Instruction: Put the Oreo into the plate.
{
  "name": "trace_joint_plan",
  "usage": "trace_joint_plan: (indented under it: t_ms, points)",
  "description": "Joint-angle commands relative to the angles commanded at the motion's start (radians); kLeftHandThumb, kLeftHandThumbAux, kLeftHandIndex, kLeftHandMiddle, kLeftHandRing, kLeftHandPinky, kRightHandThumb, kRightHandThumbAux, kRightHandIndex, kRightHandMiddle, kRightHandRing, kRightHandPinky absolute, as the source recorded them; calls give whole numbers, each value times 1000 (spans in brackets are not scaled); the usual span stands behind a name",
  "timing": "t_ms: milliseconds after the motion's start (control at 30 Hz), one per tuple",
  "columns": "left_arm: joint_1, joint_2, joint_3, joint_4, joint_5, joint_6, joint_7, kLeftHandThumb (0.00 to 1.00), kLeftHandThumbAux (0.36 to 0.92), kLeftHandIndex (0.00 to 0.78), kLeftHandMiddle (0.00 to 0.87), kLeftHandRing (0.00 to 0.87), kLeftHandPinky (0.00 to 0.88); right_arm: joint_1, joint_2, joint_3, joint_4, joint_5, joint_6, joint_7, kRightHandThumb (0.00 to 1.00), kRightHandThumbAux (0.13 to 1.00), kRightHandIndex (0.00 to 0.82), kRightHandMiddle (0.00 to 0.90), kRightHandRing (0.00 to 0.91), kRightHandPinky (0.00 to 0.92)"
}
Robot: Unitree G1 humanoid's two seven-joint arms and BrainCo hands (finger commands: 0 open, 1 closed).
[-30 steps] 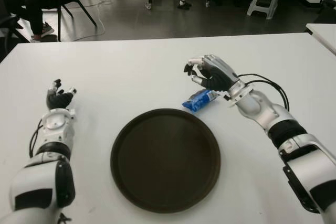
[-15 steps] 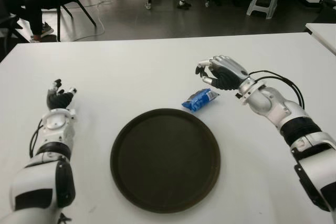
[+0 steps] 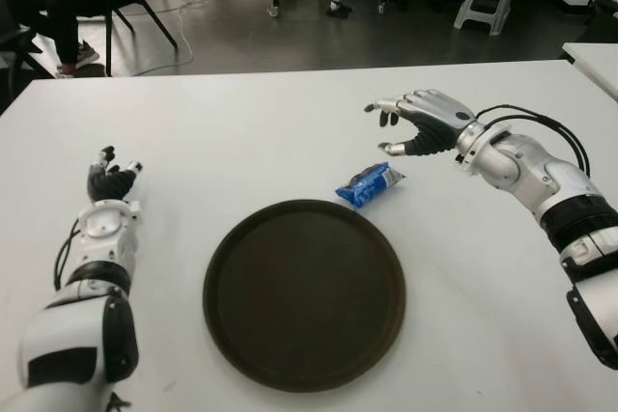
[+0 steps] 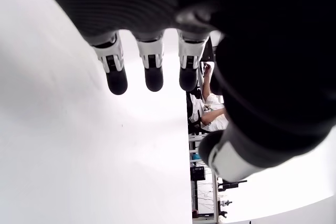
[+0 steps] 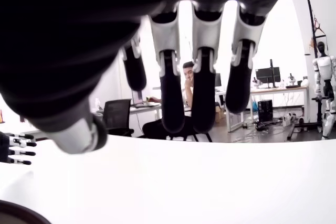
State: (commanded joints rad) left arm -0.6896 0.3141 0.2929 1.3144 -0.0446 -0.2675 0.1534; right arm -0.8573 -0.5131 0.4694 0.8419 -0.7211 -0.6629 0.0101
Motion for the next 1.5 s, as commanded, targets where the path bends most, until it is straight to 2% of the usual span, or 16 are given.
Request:
trace_joint_plan:
  t_ms: [333,500,633,833,1167,1300,1500]
  points:
    - [2,-3,1,-1,-2,-6,0,62,808,0,11,7,33,-43,-37,42,53,-34,-120,-11,85,577,0,17,0,0]
    - [1,-4,1,0,-2,-5,1,77,793,0,14,8,34,-60,-47,59,76,-57,-147,-22,59,574,0,11,0,0]
    - [0,-5,3,1,-5,-2,-1,96,755,0,16,12,40,-71,-52,73,100,-76,-167,-31,32,582,0,13,0,0]
    - [-1,-6,4,3,-5,2,1,99,746,0,19,21,51,-81,-57,89,131,-89,-192,-43,29,576,0,5,0,0]
    - [-2,-7,1,2,-2,6,4,117,747,0,24,24,54,-111,-57,120,185,-99,-244,-28,52,548,0,0,0,0]
    - [-2,-8,2,2,-3,4,6,129,747,0,34,32,65,-127,-50,134,209,-102,-249,-3,24,535,0,0,0,2]
    - [-2,-9,-1,2,0,7,13,129,739,0,25,23,50,-146,-27,128,250,-69,-237,96,31,523,0,0,0,22]
